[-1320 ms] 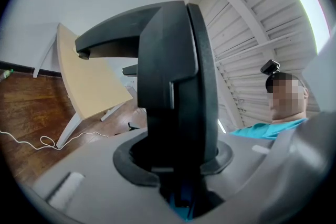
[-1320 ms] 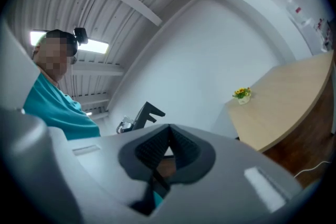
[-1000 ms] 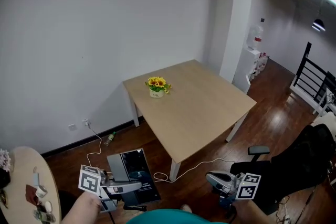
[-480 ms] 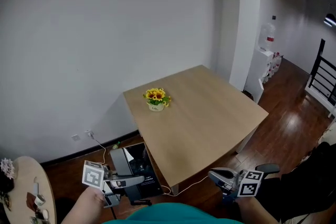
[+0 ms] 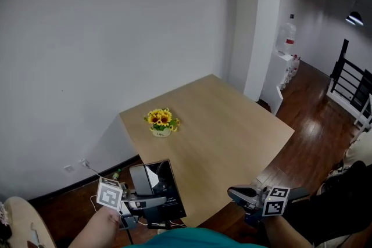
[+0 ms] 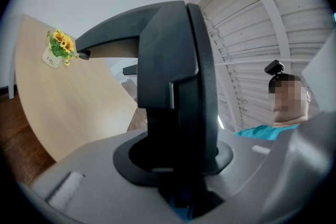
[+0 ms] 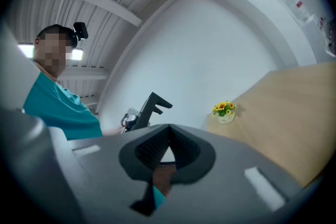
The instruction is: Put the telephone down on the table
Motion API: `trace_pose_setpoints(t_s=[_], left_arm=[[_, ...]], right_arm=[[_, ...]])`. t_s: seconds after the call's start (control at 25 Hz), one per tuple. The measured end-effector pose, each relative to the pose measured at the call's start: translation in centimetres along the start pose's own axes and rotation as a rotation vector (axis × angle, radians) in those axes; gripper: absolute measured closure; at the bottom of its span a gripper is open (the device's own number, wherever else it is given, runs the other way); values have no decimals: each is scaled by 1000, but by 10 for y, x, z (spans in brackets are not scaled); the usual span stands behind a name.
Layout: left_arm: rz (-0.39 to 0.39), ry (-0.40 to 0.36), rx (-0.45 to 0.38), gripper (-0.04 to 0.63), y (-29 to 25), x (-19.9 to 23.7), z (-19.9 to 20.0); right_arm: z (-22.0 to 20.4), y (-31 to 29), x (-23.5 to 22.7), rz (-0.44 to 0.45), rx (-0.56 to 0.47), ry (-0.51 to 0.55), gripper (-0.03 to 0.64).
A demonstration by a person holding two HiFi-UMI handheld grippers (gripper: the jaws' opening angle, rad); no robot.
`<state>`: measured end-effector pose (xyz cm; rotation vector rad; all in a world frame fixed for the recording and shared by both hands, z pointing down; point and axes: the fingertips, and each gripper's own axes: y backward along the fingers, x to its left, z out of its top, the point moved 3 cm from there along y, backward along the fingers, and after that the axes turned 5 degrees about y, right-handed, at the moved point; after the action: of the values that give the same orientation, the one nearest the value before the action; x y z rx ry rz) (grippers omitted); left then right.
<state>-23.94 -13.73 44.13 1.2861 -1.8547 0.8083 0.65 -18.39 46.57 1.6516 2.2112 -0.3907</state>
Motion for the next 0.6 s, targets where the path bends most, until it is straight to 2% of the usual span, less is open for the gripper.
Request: trace_pose_setpoints(t_s=[0.2, 0.32, 0.48, 0.6], left_arm=[[-49, 2, 137, 426, 12, 53, 52], [-82, 2, 223, 426, 7, 81, 82], [-104, 42, 258, 426, -17, 121, 116], [-70, 24, 290, 426, -46, 146, 143]], right_arm=[[24, -37, -24, -125, -63, -63, 615], [31, -51, -40, -195, -58, -71, 615], [26, -62, -60, -221, -31, -106, 615], [25, -60, -91, -213, -9, -110, 615]])
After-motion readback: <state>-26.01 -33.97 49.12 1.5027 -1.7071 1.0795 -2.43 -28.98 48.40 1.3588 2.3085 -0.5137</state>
